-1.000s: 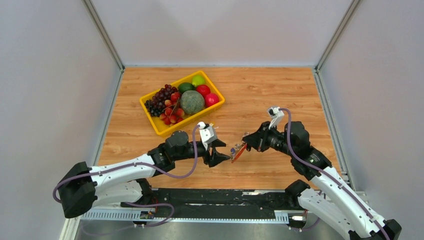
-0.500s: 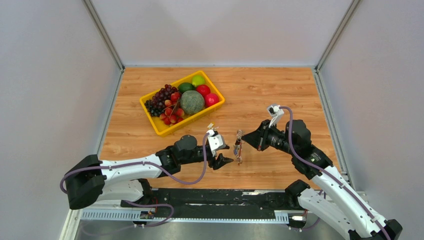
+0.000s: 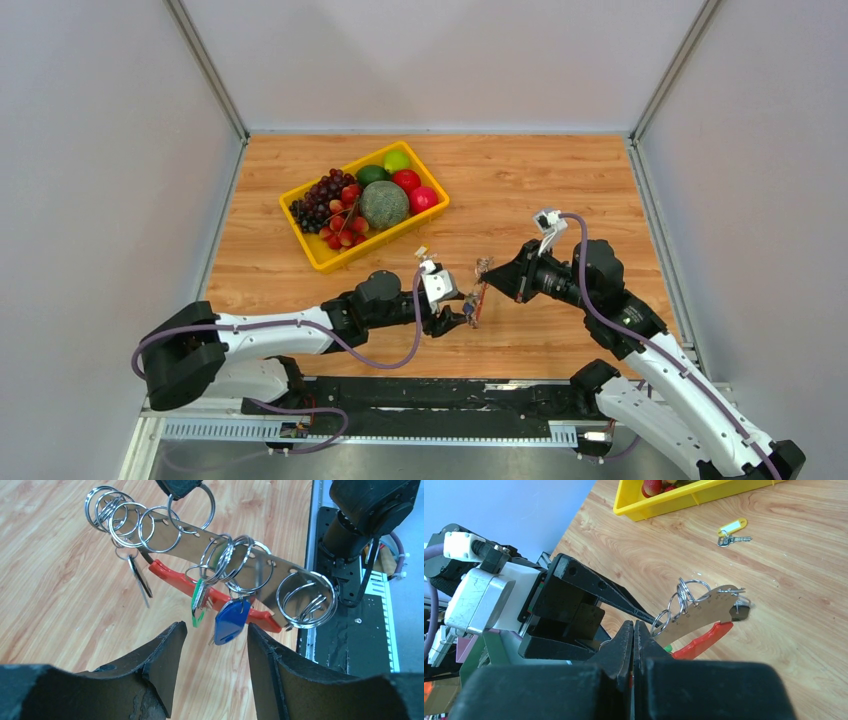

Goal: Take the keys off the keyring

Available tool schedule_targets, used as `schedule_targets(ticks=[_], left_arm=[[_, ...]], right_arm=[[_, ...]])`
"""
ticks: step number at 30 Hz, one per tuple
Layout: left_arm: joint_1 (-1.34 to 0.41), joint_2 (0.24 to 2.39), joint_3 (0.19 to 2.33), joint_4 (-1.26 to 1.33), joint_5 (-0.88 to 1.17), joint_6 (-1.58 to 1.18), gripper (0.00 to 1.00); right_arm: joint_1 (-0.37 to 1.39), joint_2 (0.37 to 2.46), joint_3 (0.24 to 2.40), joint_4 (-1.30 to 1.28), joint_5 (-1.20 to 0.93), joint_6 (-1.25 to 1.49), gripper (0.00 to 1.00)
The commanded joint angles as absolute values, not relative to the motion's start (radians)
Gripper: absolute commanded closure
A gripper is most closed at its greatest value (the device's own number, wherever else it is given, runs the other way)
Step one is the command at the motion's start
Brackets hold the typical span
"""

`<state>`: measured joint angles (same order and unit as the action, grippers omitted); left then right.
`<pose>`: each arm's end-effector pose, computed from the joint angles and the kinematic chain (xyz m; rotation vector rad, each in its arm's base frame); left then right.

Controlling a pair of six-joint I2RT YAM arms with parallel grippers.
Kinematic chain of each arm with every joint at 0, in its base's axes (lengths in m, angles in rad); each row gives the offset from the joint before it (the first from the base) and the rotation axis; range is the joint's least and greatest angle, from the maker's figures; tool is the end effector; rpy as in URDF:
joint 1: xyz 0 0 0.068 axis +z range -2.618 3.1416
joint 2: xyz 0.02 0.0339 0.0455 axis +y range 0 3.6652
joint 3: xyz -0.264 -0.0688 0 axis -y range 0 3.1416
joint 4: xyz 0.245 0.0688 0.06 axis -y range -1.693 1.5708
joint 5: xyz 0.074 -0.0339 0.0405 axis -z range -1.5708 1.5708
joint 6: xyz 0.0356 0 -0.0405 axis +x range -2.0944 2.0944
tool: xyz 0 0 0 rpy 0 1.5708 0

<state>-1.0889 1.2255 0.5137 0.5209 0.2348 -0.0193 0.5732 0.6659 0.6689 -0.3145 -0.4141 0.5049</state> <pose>0.1141 -0.2360 0.2267 1.1041 1.5085 -0.9945 0.1256 0.0981 0.3047 -0.3728 1.9808 1.1043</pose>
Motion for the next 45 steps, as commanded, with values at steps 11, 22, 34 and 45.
schedule_targets(ticks=[11,22,34,45], left_arm=[[-1.107,1.260,0.572,0.607,0.318,-0.026,0.89],[-1.108,1.164,0.657,0.278,0.233,0.040,1.00],[-1.108,1.072,0.822,-0.205,0.097,0.156,1.00],[-1.110,1.052,0.980,-0.472,0.005,0.291,1.00]], right_arm=[[0.573,0.642,0.700,-0.228,-0.447,0.535,1.00],[0.572,0.609,0.656,-0.228,-0.387,0.507,1.00],[0.572,0.601,0.563,-0.227,-0.363,0.449,0.72],[0.572,0.548,0.475,-0.053,-0.565,0.376,0.12]])
